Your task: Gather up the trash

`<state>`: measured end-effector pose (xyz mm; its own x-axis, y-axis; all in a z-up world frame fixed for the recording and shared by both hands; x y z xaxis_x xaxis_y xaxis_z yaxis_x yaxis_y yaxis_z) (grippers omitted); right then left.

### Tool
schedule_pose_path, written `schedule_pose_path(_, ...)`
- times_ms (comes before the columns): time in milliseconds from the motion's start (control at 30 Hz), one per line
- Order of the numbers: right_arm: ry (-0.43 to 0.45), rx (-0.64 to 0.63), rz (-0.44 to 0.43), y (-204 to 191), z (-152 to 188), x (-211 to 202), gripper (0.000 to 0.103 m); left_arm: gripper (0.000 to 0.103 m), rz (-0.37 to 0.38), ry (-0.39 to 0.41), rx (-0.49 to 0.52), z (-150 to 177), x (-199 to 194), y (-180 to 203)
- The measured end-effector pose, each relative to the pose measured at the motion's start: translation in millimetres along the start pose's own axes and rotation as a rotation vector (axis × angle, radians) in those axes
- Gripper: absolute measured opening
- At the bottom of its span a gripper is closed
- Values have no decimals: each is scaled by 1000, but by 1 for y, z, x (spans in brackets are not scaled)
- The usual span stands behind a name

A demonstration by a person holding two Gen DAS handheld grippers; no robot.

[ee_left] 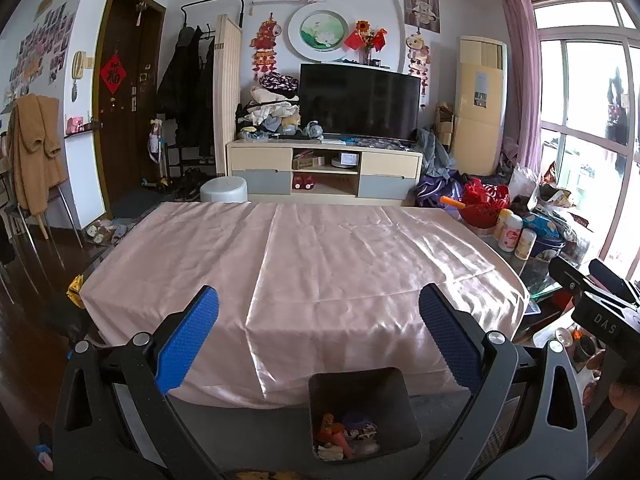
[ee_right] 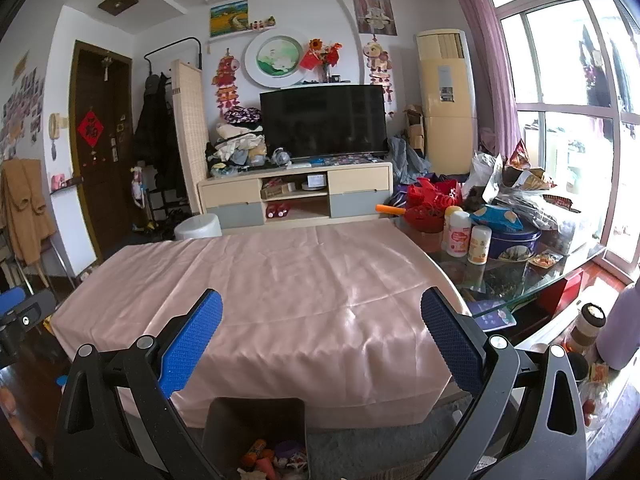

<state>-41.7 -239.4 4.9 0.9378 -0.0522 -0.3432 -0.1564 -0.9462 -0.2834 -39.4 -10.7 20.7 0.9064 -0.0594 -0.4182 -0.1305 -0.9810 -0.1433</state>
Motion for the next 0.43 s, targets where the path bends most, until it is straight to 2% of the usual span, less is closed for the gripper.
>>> schedule_pose_path(433,-2,0,1,1,0,0,100,95,10,-37,-6,2,6,4)
Point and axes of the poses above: each gripper's, at about its wrist camera, not at the fingertips, and x roughly the way its jaws point, y to its right, z to its underside, the point moved 2 cm from there along x, roughly the way its jaws point, and after that the axes turned 11 degrees about x, right-handed, at the moved point
